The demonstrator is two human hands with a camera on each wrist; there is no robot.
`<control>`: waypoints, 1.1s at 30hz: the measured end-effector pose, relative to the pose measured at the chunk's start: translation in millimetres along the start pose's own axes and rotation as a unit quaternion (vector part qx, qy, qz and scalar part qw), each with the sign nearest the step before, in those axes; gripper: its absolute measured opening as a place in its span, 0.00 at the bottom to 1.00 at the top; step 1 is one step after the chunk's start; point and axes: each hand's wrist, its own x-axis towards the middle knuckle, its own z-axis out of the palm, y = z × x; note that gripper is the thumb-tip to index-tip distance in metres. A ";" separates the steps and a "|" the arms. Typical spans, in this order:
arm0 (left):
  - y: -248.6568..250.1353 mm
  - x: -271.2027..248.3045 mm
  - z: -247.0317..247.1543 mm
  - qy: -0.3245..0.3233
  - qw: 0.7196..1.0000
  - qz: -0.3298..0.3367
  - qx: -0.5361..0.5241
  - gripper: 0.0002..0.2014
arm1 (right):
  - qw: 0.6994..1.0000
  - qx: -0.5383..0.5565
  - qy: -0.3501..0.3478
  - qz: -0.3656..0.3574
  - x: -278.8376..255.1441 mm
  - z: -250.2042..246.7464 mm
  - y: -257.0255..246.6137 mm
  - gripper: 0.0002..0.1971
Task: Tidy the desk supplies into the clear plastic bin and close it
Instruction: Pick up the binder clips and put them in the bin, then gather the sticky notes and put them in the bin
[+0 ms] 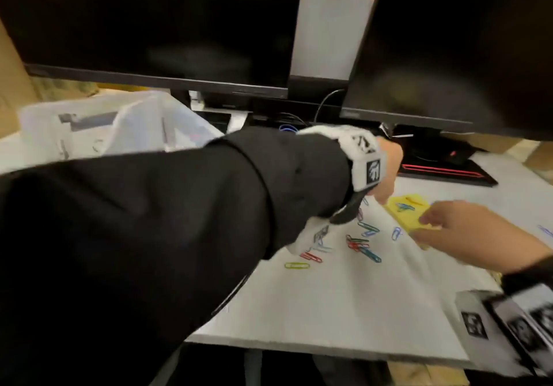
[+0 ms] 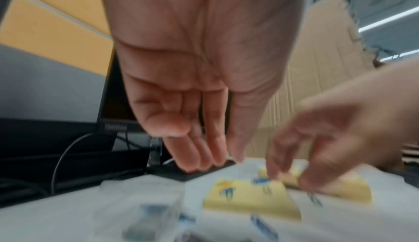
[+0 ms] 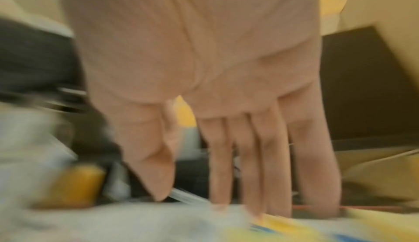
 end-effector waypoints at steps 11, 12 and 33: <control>29.9 32.6 67.6 -0.016 1.000 0.002 -0.008 0.27 | 0.965 -0.021 -0.090 0.244 33.0 -11.3 46.2 0.43; 31.3 33.3 67.2 -0.026 1.000 -0.008 -0.012 0.26 | 0.964 -0.019 -0.094 0.250 31.9 -12.7 45.6 0.42; -18.2 20.9 -5.0 -0.028 0.969 -0.160 -0.185 0.27 | 0.960 0.242 0.098 0.099 40.9 -8.7 12.8 0.31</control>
